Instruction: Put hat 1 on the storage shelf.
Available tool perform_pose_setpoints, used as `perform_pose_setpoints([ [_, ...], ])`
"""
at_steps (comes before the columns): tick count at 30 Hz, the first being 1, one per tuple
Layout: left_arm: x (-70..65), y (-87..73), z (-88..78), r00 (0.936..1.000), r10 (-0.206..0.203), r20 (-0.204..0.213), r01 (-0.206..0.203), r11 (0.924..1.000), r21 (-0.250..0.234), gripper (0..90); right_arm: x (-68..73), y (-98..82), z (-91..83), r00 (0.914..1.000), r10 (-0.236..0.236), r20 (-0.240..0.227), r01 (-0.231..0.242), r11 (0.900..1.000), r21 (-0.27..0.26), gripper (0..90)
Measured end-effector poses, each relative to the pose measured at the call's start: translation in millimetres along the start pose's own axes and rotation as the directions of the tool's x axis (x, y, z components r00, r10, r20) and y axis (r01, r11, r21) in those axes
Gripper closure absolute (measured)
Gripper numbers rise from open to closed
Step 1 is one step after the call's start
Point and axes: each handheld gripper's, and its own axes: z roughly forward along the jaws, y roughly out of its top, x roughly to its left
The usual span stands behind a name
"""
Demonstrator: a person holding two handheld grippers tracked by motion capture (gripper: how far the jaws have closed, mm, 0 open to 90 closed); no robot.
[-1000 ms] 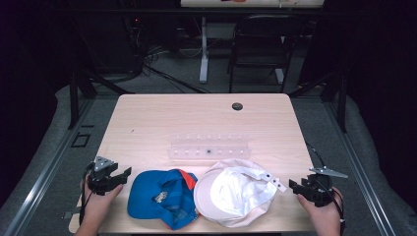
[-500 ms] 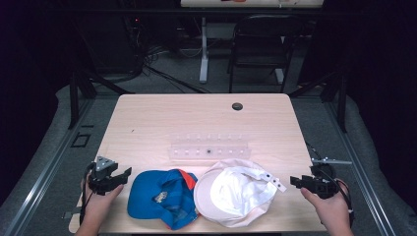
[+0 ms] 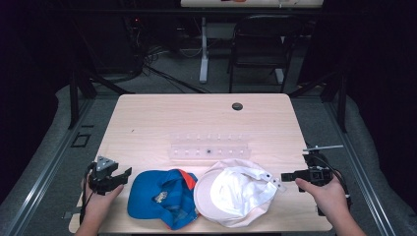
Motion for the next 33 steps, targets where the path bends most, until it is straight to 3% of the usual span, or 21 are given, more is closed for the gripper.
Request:
perform_pose_setpoints([
  [8, -0.1, 0.3, -0.1, 0.9999, 0.012, 0.0, -0.012, 0.9999, 0.003, 42.4, 7.5, 7.2, 12.5, 0.9975, 0.013, -0.069, -0.005, 0.994, 0.106, 49.3],
  [22, 0.7, 0.2, 0.6, 1.0, 0.009, -0.003, -0.009, 1.0, 0.003, 42.4, 11.8, 9.8, 45.6, 0.9901, 0.073, -0.12, -0.048, 0.98, 0.195, 50.7],
  [26, 1.2, 0.2, 0.5, 0.9999, 0.01, -0.004, -0.01, 1.0, 0.003, 42.5, 14.2, 10.8, 50.3, 0.9893, 0.072, -0.127, -0.039, 0.97, 0.241, 55.9],
  [27, 1.3, 0.2, 0.5, 1.0, 0.009, -0.004, -0.009, 1.0, 0.002, 42.5, 15.7, 10.1, 51.7, 0.9889, 0.086, -0.121, -0.056, 0.972, 0.229, 58.6],
  [28, 1.3, 0.1, 0.5, 1.0, 0.009, -0.004, -0.009, 1.0, 0.002, 42.5, 15.8, 11.5, 50.5, 0.9903, 0.075, -0.116, -0.044, 0.967, 0.249, 61.4],
  [33, 1.2, 0.2, 0.5, 1.0, 0.008, -0.005, -0.008, 1.0, 0.0, 42.5, 17.7, 14.4, 45.2, 0.993, 0.057, -0.103, -0.029, 0.966, 0.259, 73.8],
])
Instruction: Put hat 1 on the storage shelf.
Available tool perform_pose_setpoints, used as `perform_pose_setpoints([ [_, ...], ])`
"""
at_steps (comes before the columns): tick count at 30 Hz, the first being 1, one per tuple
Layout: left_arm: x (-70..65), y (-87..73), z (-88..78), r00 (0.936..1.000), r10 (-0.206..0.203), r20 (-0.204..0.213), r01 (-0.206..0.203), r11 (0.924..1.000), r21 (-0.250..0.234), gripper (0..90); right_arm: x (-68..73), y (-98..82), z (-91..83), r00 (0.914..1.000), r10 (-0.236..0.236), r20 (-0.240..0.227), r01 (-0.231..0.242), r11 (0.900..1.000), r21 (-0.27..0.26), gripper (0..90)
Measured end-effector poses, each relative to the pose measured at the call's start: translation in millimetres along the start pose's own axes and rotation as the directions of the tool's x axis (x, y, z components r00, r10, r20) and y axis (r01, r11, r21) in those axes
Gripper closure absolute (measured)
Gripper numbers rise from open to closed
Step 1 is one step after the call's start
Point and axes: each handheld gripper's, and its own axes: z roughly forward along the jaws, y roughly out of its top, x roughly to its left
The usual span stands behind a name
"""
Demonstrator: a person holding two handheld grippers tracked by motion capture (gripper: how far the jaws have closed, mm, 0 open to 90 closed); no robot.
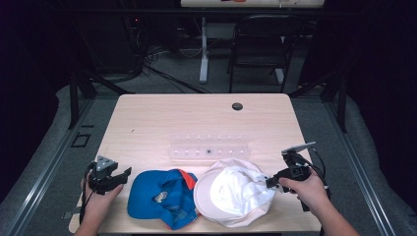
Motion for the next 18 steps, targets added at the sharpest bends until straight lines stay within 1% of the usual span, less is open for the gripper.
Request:
perform_pose_setpoints([
  [1, 0.0, 0.0, 0.0, 1.0, 0.0, 0.0, 0.0, 1.0, 0.0, 42.4, 1.7, 0.3, -2.2, 1.0, -0.005, 0.005, 0.005, 1.0, 0.002, 75.5],
  [2, 0.0, 0.0, -0.1, 1.0, 0.0, -0.001, 0.0, 1.0, 0.0, 42.5, 3.3, -0.1, -2.5, 1.0, 0.002, 0.008, -0.002, 1.0, -0.01, 76.4],
  [3, 0.0, 0.0, 0.0, 1.0, 0.0, -0.001, 0.0, 1.0, 0.0, 42.5, 4.8, -0.1, -4.1, 0.9999, -0.002, 0.012, 0.002, 1.0, -0.011, 77.6],
  [4, 0.0, 0.0, 0.0, 1.0, 0.001, -0.001, -0.001, 1.0, 0.0, 42.5, 7.2, -0.3, -5.1, 0.9999, 0.006, 0.015, -0.006, 1.0, -0.017, 78.2],
  [5, 0.0, 0.0, 0.0, 1.0, 0.001, -0.001, -0.001, 1.0, 0.0, 42.4, 9.1, -0.2, -6.0, 0.9999, 0.008, 0.01, -0.008, 1.0, -0.016, 78.8],
  [6, 0.0, 0.0, 0.0, 1.0, 0.001, -0.001, -0.001, 1.0, 0.0, 42.4, 10.9, 0.4, -8.0, 0.9999, -0.002, 0.012, 0.002, 1.0, -0.001, 79.1],
  [7, 0.2, 0.0, -0.1, 1.0, 0.004, -0.001, -0.004, 1.0, 0.002, 42.5, 13.6, -0.1, -8.2, 0.9999, 0.005, 0.014, -0.005, 1.0, -0.011, 79.2],
  [8, 0.0, -0.1, 0.0, 1.0, 0.0, -0.002, 0.0, 1.0, 0.0, 42.4, 14.7, 0.8, -10.2, 0.9996, -0.019, 0.019, 0.019, 1.0, 0.007, 79.5],
  [9, 0.0, -0.1, 0.0, 1.0, -0.002, -0.002, 0.002, 1.0, -0.002, 42.4, 17.3, 1.8, -12.6, 0.9986, -0.041, 0.034, 0.04, 0.999, 0.03, 79.8],
  [10, 0.1, -0.2, 0.0, 1.0, -0.002, -0.002, 0.002, 1.0, -0.002, 42.4, 20.7, 1.1, -11.6, 0.9991, -0.026, 0.032, 0.026, 1.0, 0.008, 80.0],
  [11, 0.1, -0.2, 0.1, 1.0, -0.004, -0.002, 0.004, 1.0, -0.003, 42.4, 22.7, 1.3, -11.9, 0.9991, -0.027, 0.032, 0.027, 1.0, 0.008, 80.2],
  [12, 0.3, -0.2, -0.1, 1.0, -0.001, -0.002, 0.001, 1.0, -0.001, 42.5, 24.6, 2.0, -13.2, 0.9983, -0.043, 0.039, 0.042, 0.999, 0.022, 80.3],
  [13, 0.4, -0.2, -0.3, 1.0, 0.0, -0.002, 0.0, 1.0, -0.001, 42.4, 27.4, 1.8, -12.9, 0.9983, -0.039, 0.042, 0.039, 0.999, 0.009, 80.4],
  [14, 0.4, -0.2, -0.3, 1.0, 0.0, -0.002, 0.0, 1.0, -0.001, 42.4, 29.8, 2.1, -13.2, 0.9979, -0.04, 0.052, 0.039, 0.999, 0.009, 80.5],
  [15, 0.4, -0.2, -0.3, 1.0, 0.0, -0.002, 0.0, 1.0, -0.002, 42.5, 32.0, 3.9, -15.2, 0.9966, -0.058, 0.059, 0.056, 0.998, 0.04, 80.5],
  [16, 0.6, -0.2, -0.4, 1.0, 0.0, -0.002, 0.0, 1.0, -0.001, 42.4, 34.2, 4.0, -14.7, 0.9965, -0.052, 0.065, 0.051, 0.998, 0.028, 80.6],
  [17, 0.7, -0.2, -0.5, 1.0, 0.0, -0.002, 0.0, 1.0, -0.001, 42.4, 37.1, 5.2, -15.4, 0.9959, -0.052, 0.074, 0.05, 0.998, 0.034, 80.6],
  [18, 0.7, -0.2, -0.6, 1.0, 0.001, -0.002, -0.001, 1.0, -0.001, 42.4, 37.9, 6.6, -16.4, 0.995, -0.064, 0.077, 0.06, 0.997, 0.054, 80.7],
])
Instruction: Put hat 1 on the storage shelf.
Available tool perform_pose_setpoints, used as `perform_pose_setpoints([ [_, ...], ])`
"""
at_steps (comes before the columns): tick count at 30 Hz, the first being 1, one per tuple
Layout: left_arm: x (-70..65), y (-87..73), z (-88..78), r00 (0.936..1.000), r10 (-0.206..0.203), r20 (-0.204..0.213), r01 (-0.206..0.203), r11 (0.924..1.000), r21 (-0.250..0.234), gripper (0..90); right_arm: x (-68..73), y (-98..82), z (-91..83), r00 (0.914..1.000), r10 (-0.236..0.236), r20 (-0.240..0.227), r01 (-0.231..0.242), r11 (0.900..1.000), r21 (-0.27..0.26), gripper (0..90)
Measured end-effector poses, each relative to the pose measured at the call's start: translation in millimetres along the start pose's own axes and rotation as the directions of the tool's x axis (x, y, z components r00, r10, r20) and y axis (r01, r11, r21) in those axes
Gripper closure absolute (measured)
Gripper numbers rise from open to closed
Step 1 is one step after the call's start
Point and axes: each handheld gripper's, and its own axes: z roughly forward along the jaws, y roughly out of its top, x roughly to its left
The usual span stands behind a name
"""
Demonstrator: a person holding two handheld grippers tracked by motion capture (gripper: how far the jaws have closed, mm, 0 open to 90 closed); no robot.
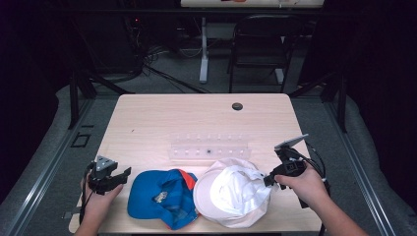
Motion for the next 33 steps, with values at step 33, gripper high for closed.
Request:
perform_pose_setpoints([
  [33, 1.4, 0.2, -0.6, 1.0, -0.001, 0.007, 0.001, 1.0, 0.002, 42.5, 90.7, 34.6, -49.9, 0.9918, -0.037, 0.122, 0.035, 0.999, 0.015, 81.9],
])
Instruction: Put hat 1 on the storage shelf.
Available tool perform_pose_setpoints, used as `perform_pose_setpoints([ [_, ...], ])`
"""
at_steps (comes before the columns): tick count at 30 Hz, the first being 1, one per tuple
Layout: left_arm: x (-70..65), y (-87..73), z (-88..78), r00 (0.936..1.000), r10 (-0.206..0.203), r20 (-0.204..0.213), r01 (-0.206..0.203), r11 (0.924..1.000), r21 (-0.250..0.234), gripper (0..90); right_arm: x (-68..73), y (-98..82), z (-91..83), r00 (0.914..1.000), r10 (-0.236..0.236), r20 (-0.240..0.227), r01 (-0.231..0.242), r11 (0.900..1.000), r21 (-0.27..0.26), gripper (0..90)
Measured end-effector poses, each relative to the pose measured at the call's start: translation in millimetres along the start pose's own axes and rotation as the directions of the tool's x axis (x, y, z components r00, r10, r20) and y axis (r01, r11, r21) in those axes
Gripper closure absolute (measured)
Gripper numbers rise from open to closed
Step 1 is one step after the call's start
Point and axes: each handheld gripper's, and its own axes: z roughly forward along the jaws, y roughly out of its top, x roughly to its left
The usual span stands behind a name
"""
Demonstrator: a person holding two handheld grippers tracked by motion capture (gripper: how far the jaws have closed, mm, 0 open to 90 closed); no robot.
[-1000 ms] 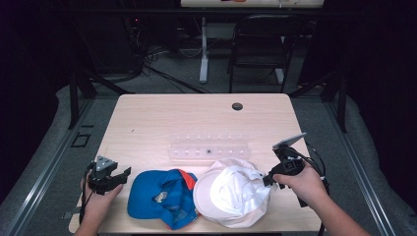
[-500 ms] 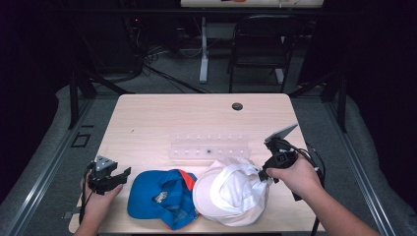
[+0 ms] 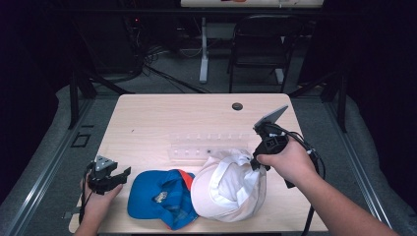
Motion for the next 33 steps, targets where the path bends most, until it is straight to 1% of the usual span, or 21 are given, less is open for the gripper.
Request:
perform_pose_setpoints([
  [1, 0.1, 0.0, 0.0, 1.0, 0.0, 0.0, 0.0, 1.0, 0.0, 42.5, 1.8, 1.9, -3.0, 0.9999, -0.013, -0.001, 0.013, 1.0, 0.016, 81.9],
  [2, 0.1, -0.1, 0.0, 1.0, -0.001, 0.0, 0.001, 1.0, 0.0, 42.5, 4.4, 3.2, -5.5, 0.9999, -0.011, -0.01, 0.012, 1.0, 0.021, 82.0],
  [3, 0.2, -0.1, 0.1, 1.0, -0.001, 0.0, 0.001, 1.0, -0.001, 42.5, 7.8, 4.1, -7.7, 0.9999, -0.003, -0.012, 0.003, 1.0, 0.014, 82.0],
  [6, 0.1, -0.1, 0.0, 1.0, -0.001, 0.001, 0.001, 1.0, -0.001, 42.5, 14.3, 8.2, -17.6, 0.9996, -0.013, -0.027, 0.013, 1.0, 0.019, 82.0],
  [7, 0.1, -0.1, -0.1, 1.0, -0.002, 0.002, 0.002, 1.0, -0.002, 42.5, 17.3, 8.8, -20.1, 0.9995, -0.001, -0.033, 0.001, 1.0, 0.004, 82.0],
  [8, 0.0, -0.1, -0.1, 1.0, -0.001, 0.001, 0.001, 1.0, -0.001, 42.5, 18.2, 10.3, -23.8, 0.9991, -0.013, -0.04, 0.014, 1.0, 0.012, 82.0],
  [11, 0.2, -0.1, 0.0, 1.0, -0.002, 0.002, 0.002, 1.0, -0.002, 42.5, 22.6, 11.9, -30.3, 0.9969, 0.015, -0.077, -0.015, 1.0, 0.001, 82.0],
  [15, 0.3, -0.1, -0.2, 1.0, -0.003, 0.001, 0.003, 1.0, -0.004, 42.5, 21.7, 12.6, -32.3, 0.9875, 0.038, -0.153, -0.034, 0.999, 0.028, 82.0],
  [17, 0.4, -0.2, -0.2, 1.0, -0.005, 0.002, 0.005, 1.0, -0.004, 42.5, 19.1, 12.2, -31.6, 0.9782, 0.053, -0.201, -0.045, 0.998, 0.042, 82.0],
  [18, 0.5, -0.2, -0.2, 1.0, -0.005, 0.002, 0.005, 1.0, -0.004, 42.5, 17.7, 11.5, -30.5, 0.9677, 0.083, -0.238, -0.074, 0.996, 0.047, 82.0],
  [20, 0.4, -0.2, -0.1, 1.0, -0.005, 0.002, 0.005, 1.0, -0.003, 42.5, 13.4, 10.9, -29.8, 0.9561, 0.087, -0.28, -0.072, 0.995, 0.065, 82.0],
  [21, 0.3, -0.1, -0.1, 1.0, -0.004, 0.002, 0.004, 1.0, -0.002, 42.5, 13.4, 10.4, -29.0, 0.9486, 0.109, -0.297, -0.095, 0.994, 0.059, 82.0],
  [22, 0.2, 0.0, 0.0, 1.0, -0.003, 0.002, 0.003, 1.0, -0.002, 42.5, 10.1, 9.9, -29.1, 0.9403, 0.107, -0.323, -0.089, 0.994, 0.07, 82.0],
  [24, 0.0, 0.1, -0.1, 1.0, -0.001, 0.002, 0.001, 1.0, -0.001, 42.6, 7.3, 8.6, -28.7, 0.9171, 0.127, -0.378, -0.111, 0.992, 0.064, 82.0],
  [25, -0.2, 0.1, 0.1, 1.0, -0.003, 0.002, 0.003, 1.0, -0.002, 42.5, 5.6, 8.8, -29.3, 0.9101, 0.122, -0.396, -0.102, 0.992, 0.07, 82.0],
  [26, -0.3, 0.1, 0.1, 1.0, -0.003, 0.002, 0.003, 1.0, -0.002, 42.5, 5.6, 8.1, -28.9, 0.8972, 0.137, -0.42, -0.121, 0.991, 0.064, 82.0],
  [27, -0.4, 0.0, 0.1, 1.0, -0.003, 0.002, 0.003, 1.0, -0.002, 42.6, 4.5, 7.6, -29.2, 0.8897, 0.138, -0.435, -0.121, 0.99, 0.066, 82.0],
  [28, -0.5, 0.1, 0.0, 1.0, -0.001, 0.002, 0.001, 1.0, -0.001, 42.6, 3.0, 7.7, -29.9, 0.8764, 0.142, -0.46, -0.121, 0.99, 0.075, 82.0],
  [29, -0.5, 0.1, -0.1, 1.0, -0.001, 0.002, 0.001, 1.0, -0.001, 42.6, 1.9, 7.1, -30.0, 0.8591, 0.151, -0.489, -0.13, 0.989, 0.076, 82.0],
  [30, -0.7, 0.0, 0.2, 1.0, -0.002, -0.001, 0.002, 1.0, -0.005, 42.6, 2.1, 6.7, -30.2, 0.8532, 0.158, -0.497, -0.14, 0.987, 0.073, 82.0],
  [33, -0.7, -0.1, 0.4, 1.0, -0.002, -0.002, 0.002, 1.0, -0.007, 42.6, -1.3, 6.3, -31.5, 0.8141, 0.159, -0.559, -0.142, 0.987, 0.074, 82.0],
])
